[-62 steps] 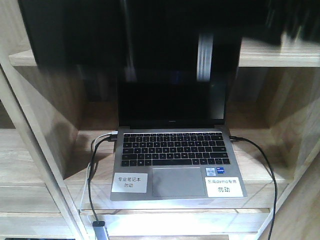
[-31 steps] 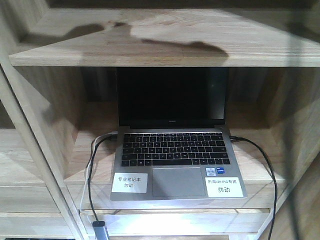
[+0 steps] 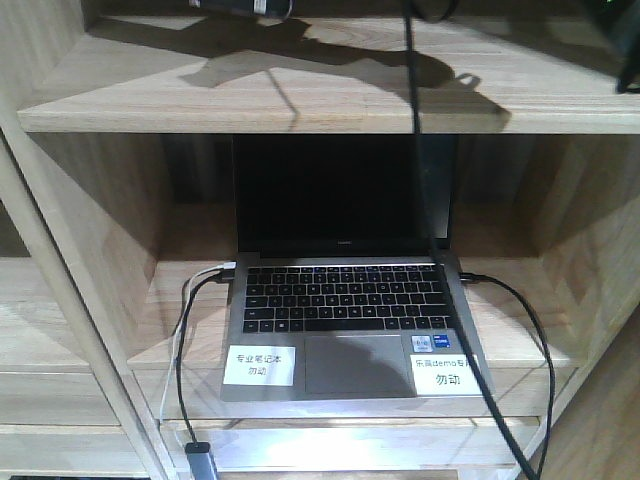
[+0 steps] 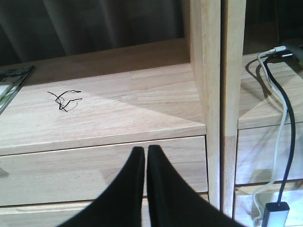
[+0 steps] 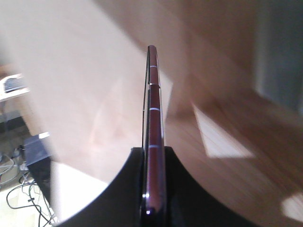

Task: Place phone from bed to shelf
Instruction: 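Raise the right gripper with the phone above the upper shelf, then lower the phone onto the upper shelf and open the right gripper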

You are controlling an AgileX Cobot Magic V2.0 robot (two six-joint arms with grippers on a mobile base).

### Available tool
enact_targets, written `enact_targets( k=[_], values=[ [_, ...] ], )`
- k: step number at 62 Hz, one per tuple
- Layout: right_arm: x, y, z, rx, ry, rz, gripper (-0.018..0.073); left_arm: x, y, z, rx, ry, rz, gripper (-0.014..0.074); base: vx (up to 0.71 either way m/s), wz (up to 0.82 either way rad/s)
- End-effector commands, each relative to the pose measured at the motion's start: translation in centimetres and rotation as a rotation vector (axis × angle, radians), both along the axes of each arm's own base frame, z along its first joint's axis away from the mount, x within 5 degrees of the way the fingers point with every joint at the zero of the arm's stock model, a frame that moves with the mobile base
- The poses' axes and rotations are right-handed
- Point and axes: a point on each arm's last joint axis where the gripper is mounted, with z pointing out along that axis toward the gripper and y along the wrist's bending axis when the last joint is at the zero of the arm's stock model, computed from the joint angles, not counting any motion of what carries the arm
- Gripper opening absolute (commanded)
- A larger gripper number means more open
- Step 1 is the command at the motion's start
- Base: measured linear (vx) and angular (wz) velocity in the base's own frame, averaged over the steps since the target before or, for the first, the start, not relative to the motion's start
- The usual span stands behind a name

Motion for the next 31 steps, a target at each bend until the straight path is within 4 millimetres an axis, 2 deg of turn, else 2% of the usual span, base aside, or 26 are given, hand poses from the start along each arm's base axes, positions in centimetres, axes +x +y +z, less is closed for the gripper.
enact_targets(
  k=[1, 14, 31],
  values=[
    [-1.3, -0.5, 3.3, 0.093, -0.092, -0.03, -0.0001, 0.2, -0.1, 0.5, 0.002, -0.076, -0.008, 0.0001, 0.0, 0.0],
    [0.0, -0.3, 1.9, 0.075, -0.074, -0.051, -0.0001, 0.2, -0.1, 0.5, 0.002, -0.076, -0.008, 0.0001, 0.0, 0.0],
    [0.5, -0.3, 1.6, 0.069, -0.115, -0.079, -0.0001, 0.2, -0.1, 0.5, 0.002, -0.076, -0.008, 0.0001, 0.0, 0.0]
  ],
)
